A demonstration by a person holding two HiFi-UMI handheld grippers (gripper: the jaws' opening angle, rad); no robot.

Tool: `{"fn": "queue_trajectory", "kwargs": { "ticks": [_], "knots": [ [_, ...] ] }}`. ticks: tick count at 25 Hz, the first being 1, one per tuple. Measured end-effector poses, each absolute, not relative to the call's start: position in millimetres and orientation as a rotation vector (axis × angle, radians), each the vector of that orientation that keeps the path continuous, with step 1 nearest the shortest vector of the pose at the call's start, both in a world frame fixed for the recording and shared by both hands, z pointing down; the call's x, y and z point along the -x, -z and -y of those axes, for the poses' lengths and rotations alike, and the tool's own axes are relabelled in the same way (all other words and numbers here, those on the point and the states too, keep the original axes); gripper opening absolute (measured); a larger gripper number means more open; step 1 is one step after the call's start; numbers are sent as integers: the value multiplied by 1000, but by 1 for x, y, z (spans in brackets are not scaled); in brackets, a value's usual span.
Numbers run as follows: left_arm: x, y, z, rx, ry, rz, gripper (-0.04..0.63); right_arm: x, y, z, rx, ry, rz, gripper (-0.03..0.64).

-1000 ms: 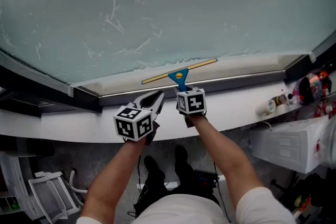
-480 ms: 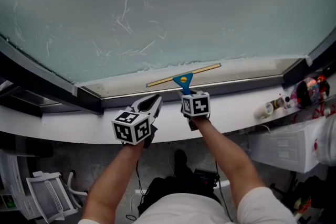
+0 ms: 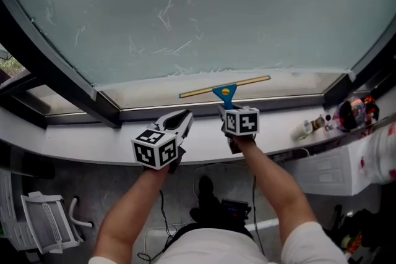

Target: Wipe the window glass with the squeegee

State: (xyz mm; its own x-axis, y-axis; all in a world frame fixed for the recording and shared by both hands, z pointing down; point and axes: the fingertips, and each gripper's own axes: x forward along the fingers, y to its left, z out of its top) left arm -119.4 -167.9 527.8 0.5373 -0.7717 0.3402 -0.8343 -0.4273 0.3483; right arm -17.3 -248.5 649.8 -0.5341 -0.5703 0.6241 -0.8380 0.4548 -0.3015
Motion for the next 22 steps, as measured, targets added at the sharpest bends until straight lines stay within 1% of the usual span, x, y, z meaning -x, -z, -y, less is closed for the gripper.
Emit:
{"fn": "queue_trajectory", "kwargs": {
  "ticks": [12,22],
  "knots": [
    [88,-464,100,-2432,-130,1297,48,-34,-562,192,-1282,-788,2295,104],
    [59,-419,105,-2483,-90,1326,48,-71,-518,199,-1315,-793,2308,106]
  ]
}}
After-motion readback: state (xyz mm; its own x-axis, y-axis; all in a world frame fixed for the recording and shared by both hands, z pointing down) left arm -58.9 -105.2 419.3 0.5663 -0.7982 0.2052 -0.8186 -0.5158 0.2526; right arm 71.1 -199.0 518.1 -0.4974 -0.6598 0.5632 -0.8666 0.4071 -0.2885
